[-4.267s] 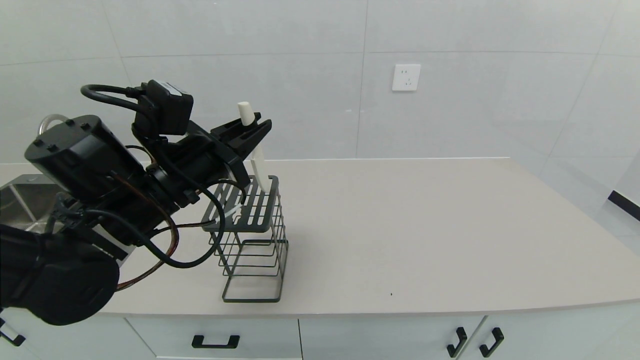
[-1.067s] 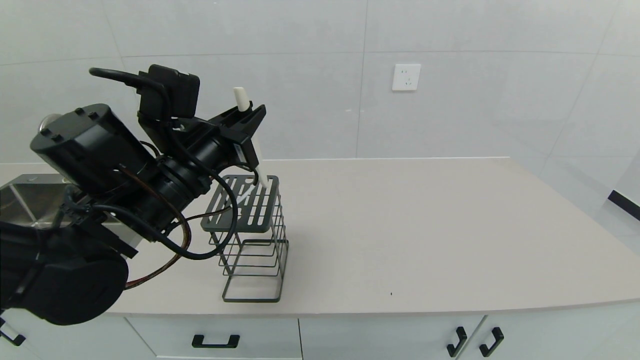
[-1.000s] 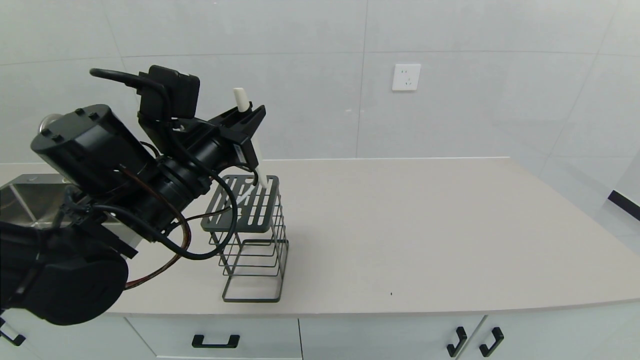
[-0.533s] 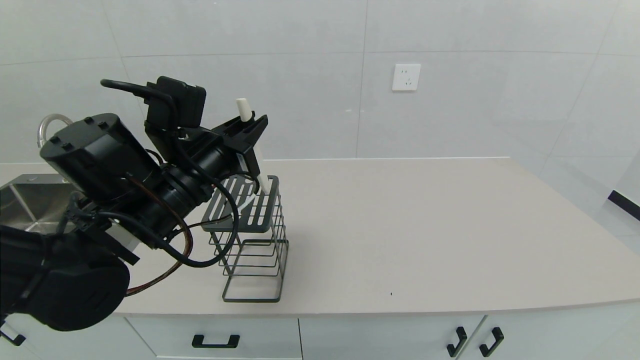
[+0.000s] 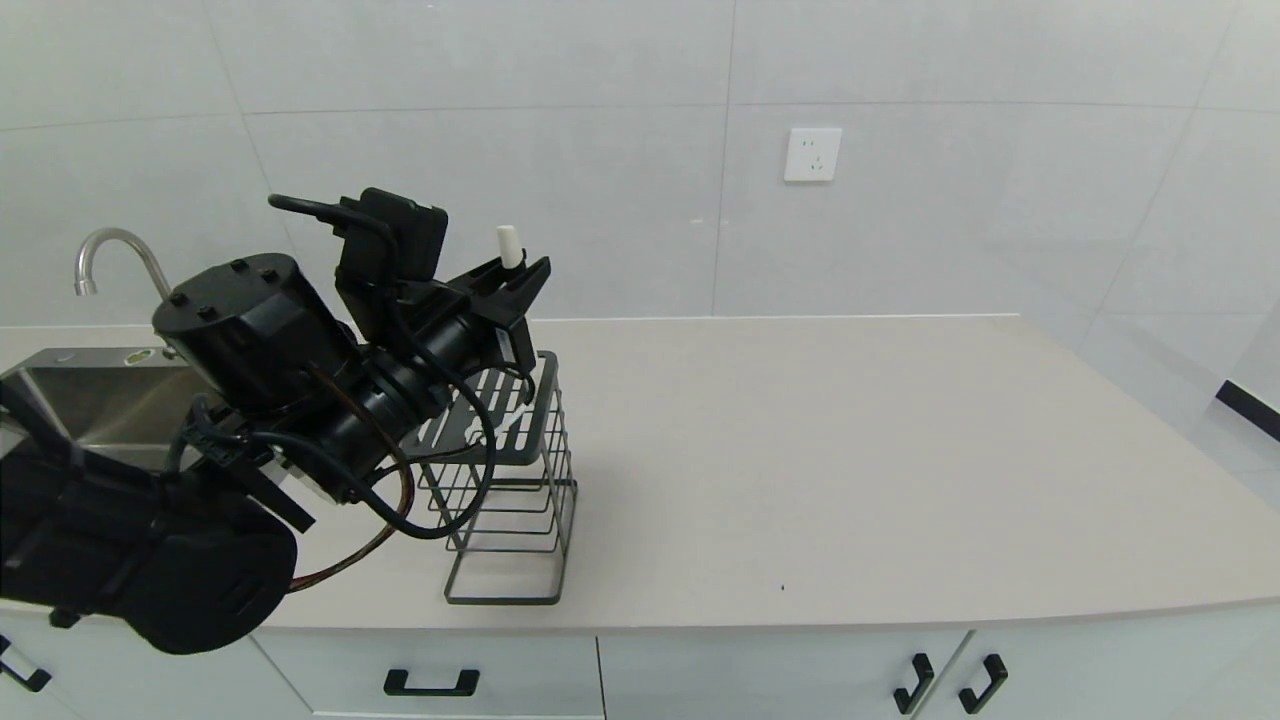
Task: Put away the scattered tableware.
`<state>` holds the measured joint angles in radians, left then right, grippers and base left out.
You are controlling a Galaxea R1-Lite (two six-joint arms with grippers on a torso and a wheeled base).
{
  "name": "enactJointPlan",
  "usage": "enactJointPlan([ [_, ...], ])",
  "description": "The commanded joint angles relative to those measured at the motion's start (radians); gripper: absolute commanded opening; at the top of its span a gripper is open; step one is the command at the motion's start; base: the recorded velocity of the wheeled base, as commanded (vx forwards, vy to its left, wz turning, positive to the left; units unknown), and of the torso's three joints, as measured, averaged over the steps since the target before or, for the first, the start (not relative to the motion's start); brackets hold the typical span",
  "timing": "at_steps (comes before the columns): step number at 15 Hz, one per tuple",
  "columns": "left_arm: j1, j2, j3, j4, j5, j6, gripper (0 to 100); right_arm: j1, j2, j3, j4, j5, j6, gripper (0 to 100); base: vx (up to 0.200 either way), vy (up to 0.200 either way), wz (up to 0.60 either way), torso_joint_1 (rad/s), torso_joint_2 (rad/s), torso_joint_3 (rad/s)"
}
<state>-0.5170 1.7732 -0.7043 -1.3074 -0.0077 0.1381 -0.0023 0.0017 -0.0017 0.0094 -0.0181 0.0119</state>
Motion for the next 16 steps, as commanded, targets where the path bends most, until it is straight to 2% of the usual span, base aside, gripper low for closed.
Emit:
enactJointPlan([
  [1, 0.002, 0.026, 0.003, -0.001, 0.0, 0.0, 0, 0.001, 0.0, -0.001, 0.0, 0.0, 0.0, 0, 0.0, 0.0, 0.0, 0.0, 0.0, 0.0],
  [4, 0.008, 0.023, 0.068, -0.024, 0.0, -0.002, 0, 0.001, 0.0, 0.0, 0.0, 0.0, 0.0, 0, 0.0, 0.0, 0.0, 0.0, 0.0, 0.0],
  [14, 0.011, 0.08, 0.098, -0.029, -0.012, -0.008, 0, -0.001, 0.0, 0.0, 0.0, 0.0, 0.0, 0, 0.0, 0.0, 0.0, 0.0, 0.0, 0.0],
  [15, 0.011, 0.083, 0.097, -0.03, -0.014, -0.008, 100, 0.001, 0.0, 0.0, 0.0, 0.0, 0.0, 0, 0.0, 0.0, 0.0, 0.0, 0.0, 0.0],
  [16, 0.014, 0.084, 0.1, -0.03, -0.02, -0.008, 100, 0.001, 0.0, 0.0, 0.0, 0.0, 0.0, 0, 0.0, 0.0, 0.0, 0.0, 0.0, 0.0],
])
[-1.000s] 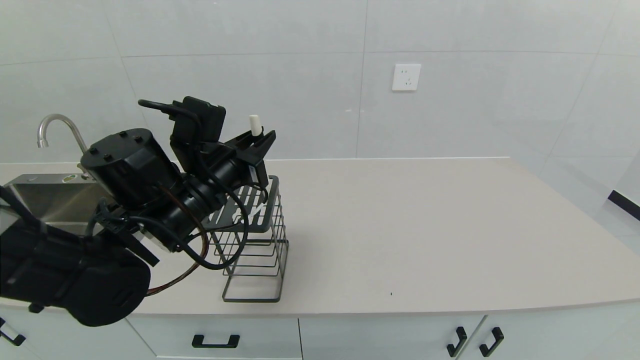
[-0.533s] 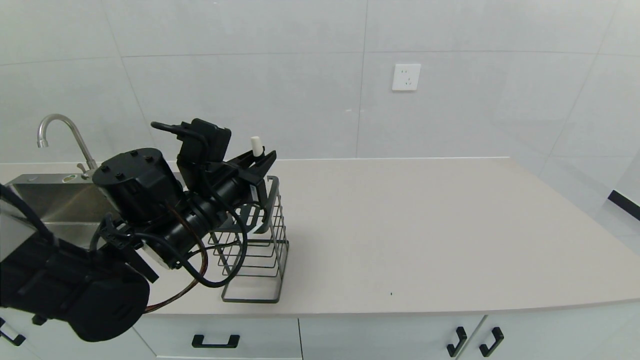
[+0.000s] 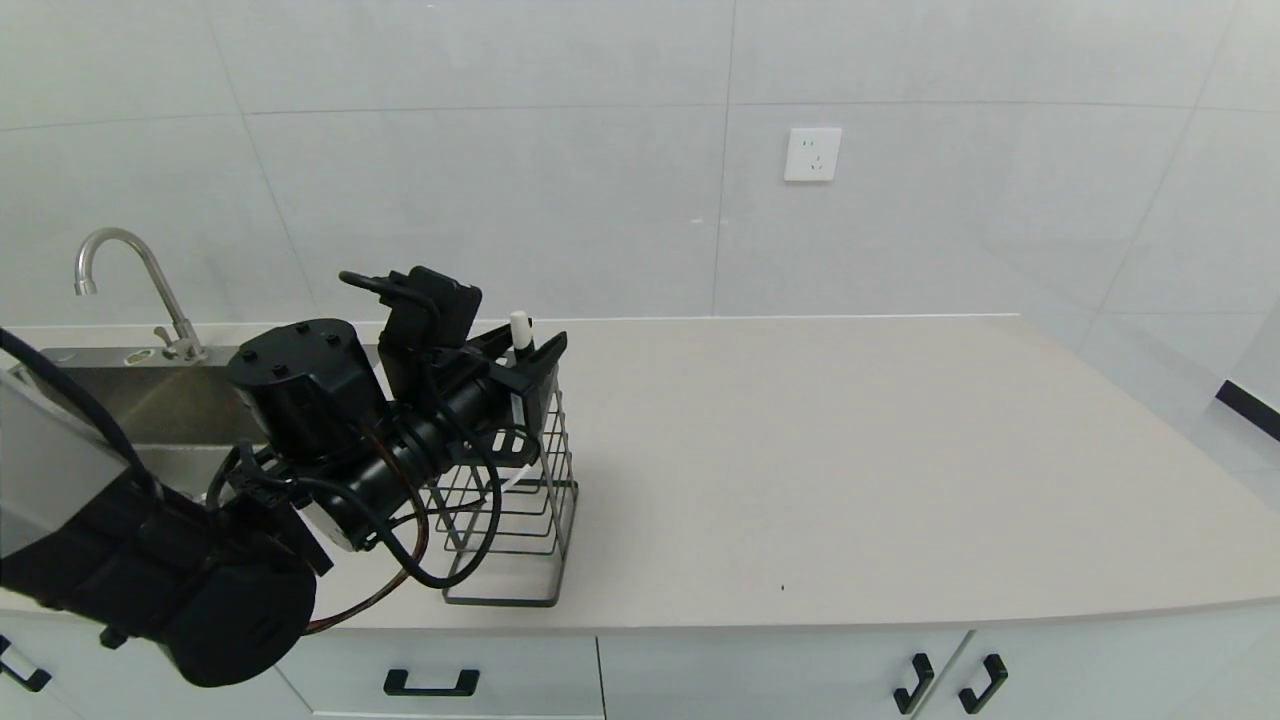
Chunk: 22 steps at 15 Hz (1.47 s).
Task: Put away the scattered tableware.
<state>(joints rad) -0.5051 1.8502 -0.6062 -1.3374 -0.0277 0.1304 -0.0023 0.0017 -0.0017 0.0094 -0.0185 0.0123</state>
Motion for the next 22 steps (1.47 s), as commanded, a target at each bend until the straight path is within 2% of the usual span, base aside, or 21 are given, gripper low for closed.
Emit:
enactJointPlan([
  [1, 0.002, 0.007, 0.0, 0.0, -0.001, 0.001, 100, -0.001, 0.0, 0.0, 0.0, 0.0, 0.0, 0, 0.0, 0.0, 0.0, 0.0, 0.0, 0.0],
  [6, 0.0, -0.04, 0.005, -0.008, -0.017, 0.012, 100, -0.001, 0.0, 0.0, 0.0, 0.0, 0.001, 0, 0.0, 0.0, 0.0, 0.0, 0.0, 0.0],
  [8, 0.007, -0.118, 0.046, -0.016, -0.06, 0.041, 100, 0.001, 0.0, 0.0, 0.0, 0.0, 0.001, 0, 0.0, 0.0, 0.0, 0.0, 0.0, 0.0],
  [10, 0.033, -0.287, 0.181, -0.023, -0.113, 0.072, 100, -0.001, 0.0, 0.0, 0.0, 0.0, 0.001, 0, 0.0, 0.0, 0.0, 0.0, 0.0, 0.0],
  [13, 0.042, -0.54, 0.362, -0.008, -0.115, 0.071, 100, -0.001, 0.0, 0.0, 0.0, 0.0, 0.001, 0, 0.0, 0.0, 0.0, 0.0, 0.0, 0.0],
  [14, 0.062, -0.602, 0.401, -0.006, -0.115, 0.066, 100, -0.001, 0.0, 0.0, 0.0, 0.0, 0.003, 0, 0.0, 0.0, 0.0, 0.0, 0.0, 0.0],
  [17, 0.168, -0.822, 0.552, 0.023, -0.118, 0.06, 100, 0.001, 0.0, 0.0, 0.0, 0.0, 0.005, 0, 0.0, 0.0, 0.0, 0.0, 0.0, 0.0],
  [18, 0.171, -0.83, 0.557, 0.026, -0.118, 0.06, 100, 0.001, 0.0, 0.0, 0.0, 0.0, 0.005, 0, 0.0, 0.0, 0.0, 0.0, 0.0, 0.0],
  [19, 0.25, -1.079, 0.603, 0.164, -0.13, 0.044, 100, -0.001, 0.0, 0.0, 0.0, 0.0, 0.006, 0, 0.0, 0.0, 0.0, 0.0, 0.0, 0.0],
  [20, 0.281, -1.183, 0.595, 0.241, -0.133, 0.034, 100, -0.001, 0.0, 0.0, 0.0, 0.0, 0.006, 0, 0.0, 0.0, 0.0, 0.0, 0.0, 0.0],
  [21, 0.33, -1.378, 0.592, 0.425, -0.14, 0.026, 100, -0.001, 0.0, 0.0, 0.0, 0.0, 0.003, 0, 0.0, 0.0, 0.0, 0.0, 0.0, 0.0],
  [22, 0.349, -1.528, 0.589, 0.612, -0.146, 0.023, 100, -0.001, 0.0, 0.0, 0.0, 0.0, 0.003, 0, 0.0, 0.0, 0.0, 0.0, 0.0, 0.0],
])
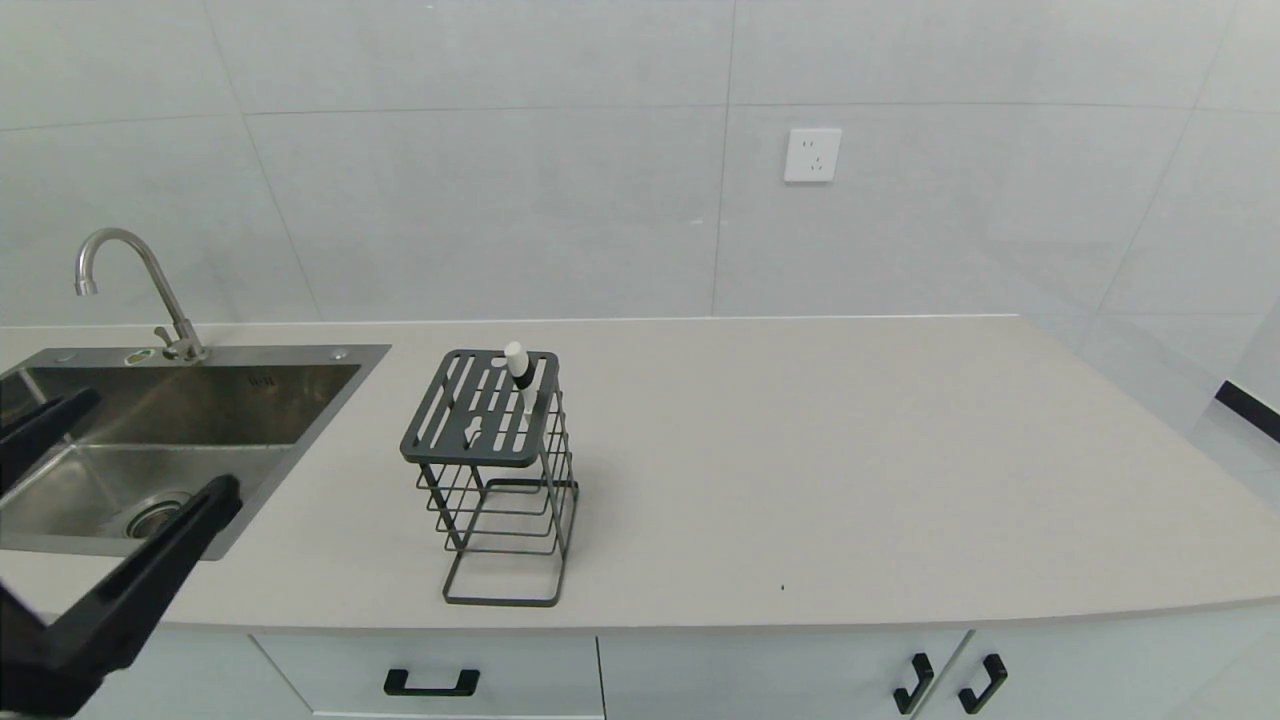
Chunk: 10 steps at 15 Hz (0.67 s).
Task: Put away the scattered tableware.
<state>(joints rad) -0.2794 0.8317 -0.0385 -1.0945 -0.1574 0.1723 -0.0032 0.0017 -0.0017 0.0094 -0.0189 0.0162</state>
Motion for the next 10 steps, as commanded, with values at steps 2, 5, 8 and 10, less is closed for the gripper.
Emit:
enactJointPlan([
  [2, 0.117, -0.735, -0.003, 0.688, -0.014, -0.048, 100, 0.0, 0.0, 0.0, 0.0, -0.001, -0.001, 0, 0.0, 0.0, 0.0, 0.0, 0.0, 0.0],
  [5, 0.17, -0.737, -0.001, 0.739, -0.005, -0.076, 100, 0.0, 0.0, 0.0, 0.0, -0.001, -0.001, 0, 0.0, 0.0, 0.0, 0.0, 0.0, 0.0],
  [8, 0.273, -0.809, 0.039, 0.984, -0.007, -0.099, 100, 0.0, 0.0, 0.0, 0.0, -0.001, -0.001, 0, 0.0, 0.0, 0.0, 0.0, 0.0, 0.0],
  [10, 0.279, -0.829, 0.029, 1.119, 0.039, -0.103, 100, 0.0, 0.0, 0.0, 0.0, -0.003, 0.002, 0, 0.0, 0.0, 0.0, 0.0, 0.0, 0.0],
])
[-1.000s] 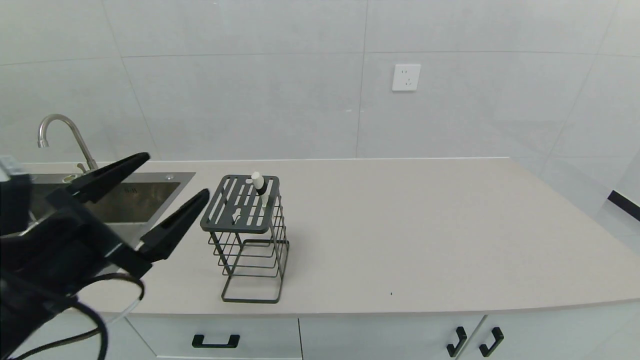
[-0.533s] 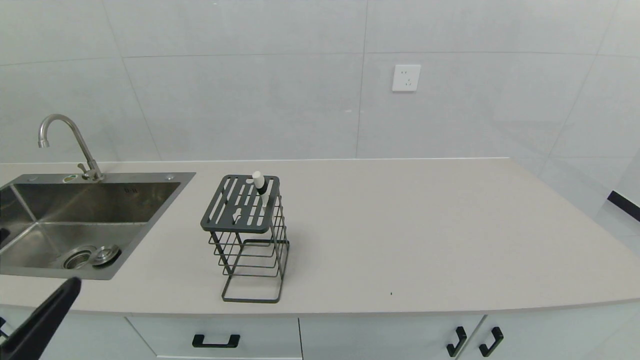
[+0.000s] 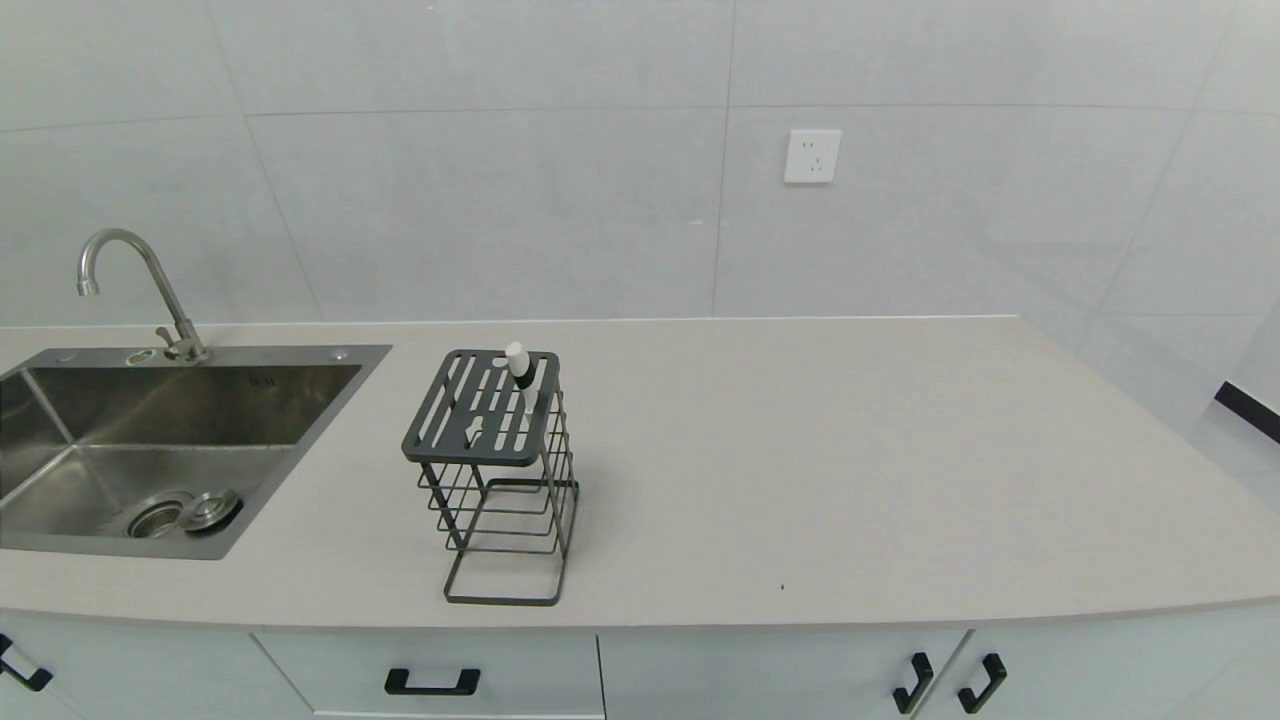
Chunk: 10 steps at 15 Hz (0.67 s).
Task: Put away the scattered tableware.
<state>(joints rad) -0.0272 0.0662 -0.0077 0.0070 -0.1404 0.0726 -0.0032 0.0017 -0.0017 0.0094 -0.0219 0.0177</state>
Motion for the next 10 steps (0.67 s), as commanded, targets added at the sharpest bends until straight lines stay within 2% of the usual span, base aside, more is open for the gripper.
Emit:
enactJointPlan([
  [1, 0.027, -0.066, 0.006, -0.01, 0.039, -0.007, 100, 0.0, 0.0, 0.0, 0.0, 0.0, 0.001, 0, 0.0, 0.0, 0.0, 0.0, 0.0, 0.0],
  [2, 0.027, -0.066, 0.006, -0.01, 0.047, -0.011, 100, 0.0, 0.001, 0.0, -0.002, 0.0, -0.002, 0, 0.0, 0.0, 0.0, 0.0, 0.0, 0.0],
  [4, 0.027, -0.066, 0.008, -0.009, 0.047, -0.054, 100, 0.002, 0.001, 0.0, -0.002, 0.005, 0.001, 0, 0.0, 0.0, 0.0, 0.0, 0.0, 0.0],
  [10, 0.027, -0.066, 0.008, -0.009, 0.048, -0.057, 100, 0.002, 0.0, 0.0, -0.002, 0.005, 0.001, 0, 0.0, 0.0, 0.0, 0.0, 0.0, 0.0],
])
